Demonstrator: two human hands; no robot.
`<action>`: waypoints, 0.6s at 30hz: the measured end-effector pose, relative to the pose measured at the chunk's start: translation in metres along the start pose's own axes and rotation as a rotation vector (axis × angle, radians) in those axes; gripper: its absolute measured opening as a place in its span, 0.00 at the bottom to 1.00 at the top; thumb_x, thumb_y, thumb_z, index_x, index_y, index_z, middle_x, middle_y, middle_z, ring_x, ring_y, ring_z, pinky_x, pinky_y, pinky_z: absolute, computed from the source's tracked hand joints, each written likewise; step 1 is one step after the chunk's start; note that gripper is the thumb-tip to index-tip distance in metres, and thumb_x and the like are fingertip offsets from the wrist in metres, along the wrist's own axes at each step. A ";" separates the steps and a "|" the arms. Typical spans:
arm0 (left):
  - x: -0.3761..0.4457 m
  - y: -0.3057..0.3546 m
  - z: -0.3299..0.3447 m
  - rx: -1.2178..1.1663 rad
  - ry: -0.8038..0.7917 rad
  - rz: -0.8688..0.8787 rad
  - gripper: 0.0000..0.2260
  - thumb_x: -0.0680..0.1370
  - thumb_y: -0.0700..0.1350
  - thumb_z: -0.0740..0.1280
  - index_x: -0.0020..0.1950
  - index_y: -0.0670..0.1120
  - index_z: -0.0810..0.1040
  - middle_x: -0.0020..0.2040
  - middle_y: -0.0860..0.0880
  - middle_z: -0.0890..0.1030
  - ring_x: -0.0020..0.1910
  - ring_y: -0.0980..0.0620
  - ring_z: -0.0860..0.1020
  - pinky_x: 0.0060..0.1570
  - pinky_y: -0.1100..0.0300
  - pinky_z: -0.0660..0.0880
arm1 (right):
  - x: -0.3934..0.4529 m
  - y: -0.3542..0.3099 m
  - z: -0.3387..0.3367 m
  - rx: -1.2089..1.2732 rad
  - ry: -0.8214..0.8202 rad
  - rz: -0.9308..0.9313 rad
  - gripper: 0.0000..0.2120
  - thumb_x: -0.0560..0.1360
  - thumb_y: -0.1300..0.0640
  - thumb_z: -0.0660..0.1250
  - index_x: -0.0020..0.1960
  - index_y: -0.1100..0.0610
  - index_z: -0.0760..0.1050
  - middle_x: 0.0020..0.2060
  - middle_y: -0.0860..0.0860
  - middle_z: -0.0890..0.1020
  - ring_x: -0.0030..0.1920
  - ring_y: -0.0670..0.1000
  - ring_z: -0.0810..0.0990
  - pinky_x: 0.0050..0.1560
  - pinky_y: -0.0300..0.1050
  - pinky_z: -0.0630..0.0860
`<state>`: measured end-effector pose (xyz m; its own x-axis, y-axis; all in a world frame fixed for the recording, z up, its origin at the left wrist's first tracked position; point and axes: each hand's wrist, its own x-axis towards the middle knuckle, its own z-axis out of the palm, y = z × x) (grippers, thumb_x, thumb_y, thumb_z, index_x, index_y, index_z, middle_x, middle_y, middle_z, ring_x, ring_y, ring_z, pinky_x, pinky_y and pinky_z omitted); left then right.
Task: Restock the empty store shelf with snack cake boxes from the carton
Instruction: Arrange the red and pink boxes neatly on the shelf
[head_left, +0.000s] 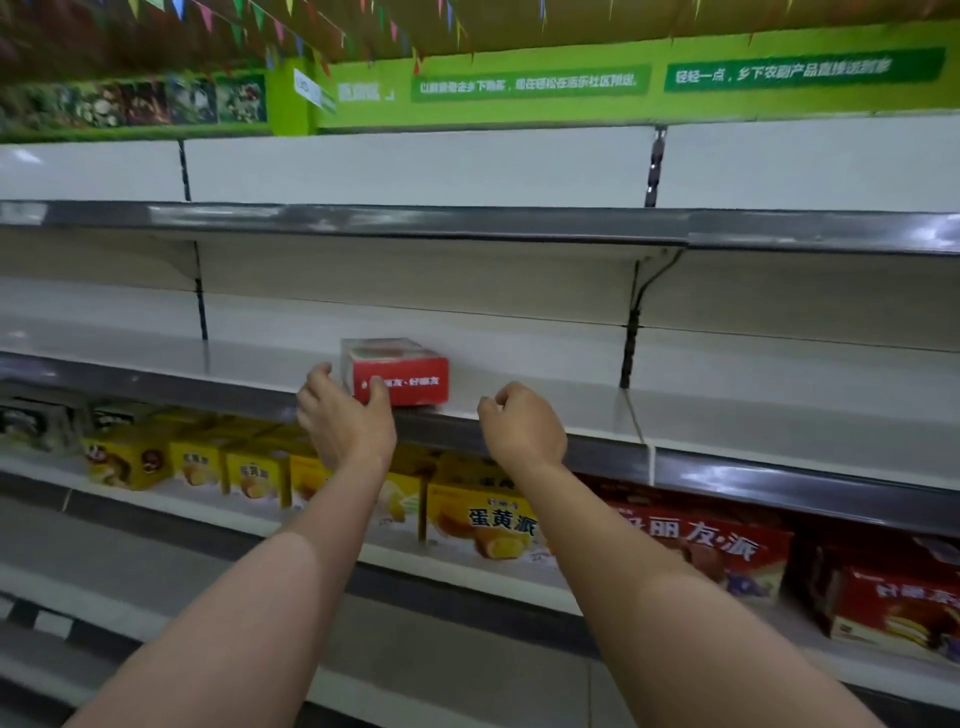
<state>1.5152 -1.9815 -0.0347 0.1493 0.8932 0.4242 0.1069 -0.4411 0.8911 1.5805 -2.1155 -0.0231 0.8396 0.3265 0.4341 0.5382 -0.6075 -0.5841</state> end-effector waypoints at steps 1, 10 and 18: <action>0.011 -0.002 0.002 0.011 -0.031 -0.004 0.26 0.78 0.51 0.65 0.72 0.44 0.62 0.72 0.42 0.65 0.70 0.42 0.63 0.66 0.46 0.65 | 0.004 -0.008 0.006 -0.043 0.009 -0.007 0.17 0.81 0.49 0.55 0.60 0.58 0.74 0.54 0.55 0.80 0.54 0.55 0.77 0.45 0.45 0.71; 0.064 -0.025 0.029 -0.187 -0.330 -0.084 0.26 0.81 0.53 0.59 0.76 0.45 0.58 0.69 0.40 0.71 0.64 0.41 0.73 0.61 0.46 0.74 | 0.046 -0.066 0.061 0.030 -0.113 0.203 0.26 0.81 0.40 0.49 0.64 0.59 0.70 0.60 0.56 0.77 0.60 0.58 0.75 0.57 0.51 0.71; 0.036 -0.016 0.036 -0.217 -0.332 0.036 0.20 0.80 0.57 0.56 0.68 0.50 0.69 0.59 0.50 0.77 0.58 0.48 0.75 0.59 0.48 0.74 | 0.058 -0.072 0.070 0.438 -0.046 0.402 0.32 0.77 0.34 0.54 0.71 0.57 0.60 0.66 0.57 0.71 0.63 0.60 0.73 0.64 0.58 0.70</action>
<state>1.5545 -1.9453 -0.0394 0.4624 0.7851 0.4121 -0.1086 -0.4112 0.9051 1.5954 -2.0022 -0.0035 0.9808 0.1697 0.0959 0.1494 -0.3382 -0.9292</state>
